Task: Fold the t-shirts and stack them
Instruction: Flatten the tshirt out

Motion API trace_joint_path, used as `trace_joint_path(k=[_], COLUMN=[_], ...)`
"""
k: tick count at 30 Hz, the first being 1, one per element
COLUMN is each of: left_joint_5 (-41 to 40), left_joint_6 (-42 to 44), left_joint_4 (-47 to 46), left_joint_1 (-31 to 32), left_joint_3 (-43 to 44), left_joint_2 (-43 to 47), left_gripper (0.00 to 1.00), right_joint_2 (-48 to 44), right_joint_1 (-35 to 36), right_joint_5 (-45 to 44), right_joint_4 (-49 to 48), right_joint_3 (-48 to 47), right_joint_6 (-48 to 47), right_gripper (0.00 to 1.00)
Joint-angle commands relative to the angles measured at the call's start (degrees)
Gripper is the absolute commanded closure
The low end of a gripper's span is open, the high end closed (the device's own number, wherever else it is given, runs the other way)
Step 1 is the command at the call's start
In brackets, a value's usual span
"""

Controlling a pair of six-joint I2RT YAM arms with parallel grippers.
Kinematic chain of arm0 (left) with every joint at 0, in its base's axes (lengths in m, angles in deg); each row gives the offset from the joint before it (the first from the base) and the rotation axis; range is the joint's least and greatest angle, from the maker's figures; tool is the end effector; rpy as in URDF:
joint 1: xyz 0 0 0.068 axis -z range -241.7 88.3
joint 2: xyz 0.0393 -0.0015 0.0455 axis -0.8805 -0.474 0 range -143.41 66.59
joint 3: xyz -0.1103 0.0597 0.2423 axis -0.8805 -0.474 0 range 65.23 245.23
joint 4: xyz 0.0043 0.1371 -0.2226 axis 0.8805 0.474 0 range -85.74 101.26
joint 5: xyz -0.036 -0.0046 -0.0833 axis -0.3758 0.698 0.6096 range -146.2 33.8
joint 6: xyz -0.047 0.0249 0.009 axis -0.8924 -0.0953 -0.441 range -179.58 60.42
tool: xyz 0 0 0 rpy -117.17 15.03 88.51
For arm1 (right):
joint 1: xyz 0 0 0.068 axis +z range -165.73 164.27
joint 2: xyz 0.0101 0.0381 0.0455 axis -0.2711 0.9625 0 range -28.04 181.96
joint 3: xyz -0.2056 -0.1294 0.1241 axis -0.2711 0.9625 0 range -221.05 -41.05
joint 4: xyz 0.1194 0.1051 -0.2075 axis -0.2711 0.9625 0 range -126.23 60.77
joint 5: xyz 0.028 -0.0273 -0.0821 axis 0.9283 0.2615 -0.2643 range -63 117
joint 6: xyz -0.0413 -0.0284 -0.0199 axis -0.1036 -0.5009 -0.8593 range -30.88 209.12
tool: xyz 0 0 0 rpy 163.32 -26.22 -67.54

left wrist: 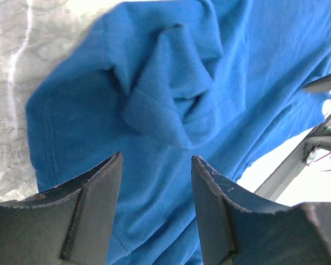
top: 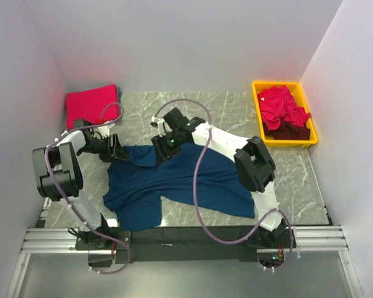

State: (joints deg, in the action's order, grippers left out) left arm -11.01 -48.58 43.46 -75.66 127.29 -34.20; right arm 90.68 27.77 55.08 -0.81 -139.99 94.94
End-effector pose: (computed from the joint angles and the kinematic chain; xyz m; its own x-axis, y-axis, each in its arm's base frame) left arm 0.3154 0.0523 0.1694 -0.9366 -0.0942 -0.3376 0.1555 0.7515 -0.6411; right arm 0.3206 0.3274 0.2319 -0.6740 -0.5162 -0.5285 -0.7376 0.5102 0.4423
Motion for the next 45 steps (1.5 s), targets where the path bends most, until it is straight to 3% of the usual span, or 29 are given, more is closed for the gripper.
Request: trace_joint_path(k=[1,12,17,21,22,23,24,31,32,34,35,36,38,45], left_joint_5=[0.7,-1.2,-1.1,-1.1,-1.2,-1.1,-1.1,-0.6,-0.7,-0.7,-0.8,-0.8,-1.1,-1.2], left_joint_6=[-5.1,-8.2,-9.1,-9.4,-9.4,-9.3,-9.2,-9.5,-9.6,-9.6,-9.7,-9.7,-9.5,-8.8], left_joint_4=[-3.9,-8.4,-9.5,-9.4,-9.3,-9.1,-9.1,-9.1,-9.4,-9.4,-9.4,-9.4,-9.4,-8.5], left_joint_1=[0.0,0.1,0.1,0.1,0.1,0.1,0.0,0.1,0.1,0.2,0.1,0.1,0.1,0.0], left_joint_3=[-0.5,-3.3,-3.7,-3.2,-3.1,-3.0,-2.7,-2.7,-2.8,-2.9,-3.1,-3.3,-3.7,-4.3], left_joint_2=[-0.9,-1.1,-1.0,-0.5,-0.4,-0.3,-0.3,0.3,0.3,0.4,0.5,0.8,1.7,2.8], left_gripper=[0.42,0.34,0.35,0.36,0.36,0.37,0.37,0.37,0.37,0.37,0.36,0.36,0.36,0.36], right_joint_2=[2.7,11.1,15.6,15.8,15.5,13.9,12.7,4.0,4.9,5.5,5.4,5.6,6.4,11.4], right_joint_1=[0.7,1.3,0.5,-1.1,-1.4,-1.9,-3.0,-7.6,-7.6,-6.9,-6.5,-6.2,-4.5,-2.5], right_joint_5=[2.1,8.5,10.9,11.8,12.1,12.4,12.5,14.6,14.9,15.7,15.7,15.7,15.3,12.2], right_joint_4=[-3.7,-7.3,-7.6,-8.3,-8.3,-8.4,-9.1,-11.9,-10.9,-12.6,-14.8,-15.7,-16.1,-14.0], right_joint_3=[-2.1,-6.3,-9.5,-9.3,-8.5,-7.5,-5.0,3.6,3.0,3.4,4.0,4.6,4.3,-1.3], right_joint_6=[8.3,15.7,17.2,17.8,17.7,17.7,17.6,18.1,18.1,20.8,21.9,24.0,25.1,27.4], right_gripper=[0.38,0.36,0.43,0.68,0.87,0.96,1.0,1.0,0.96,0.75,0.61,0.38,0.29,0.27])
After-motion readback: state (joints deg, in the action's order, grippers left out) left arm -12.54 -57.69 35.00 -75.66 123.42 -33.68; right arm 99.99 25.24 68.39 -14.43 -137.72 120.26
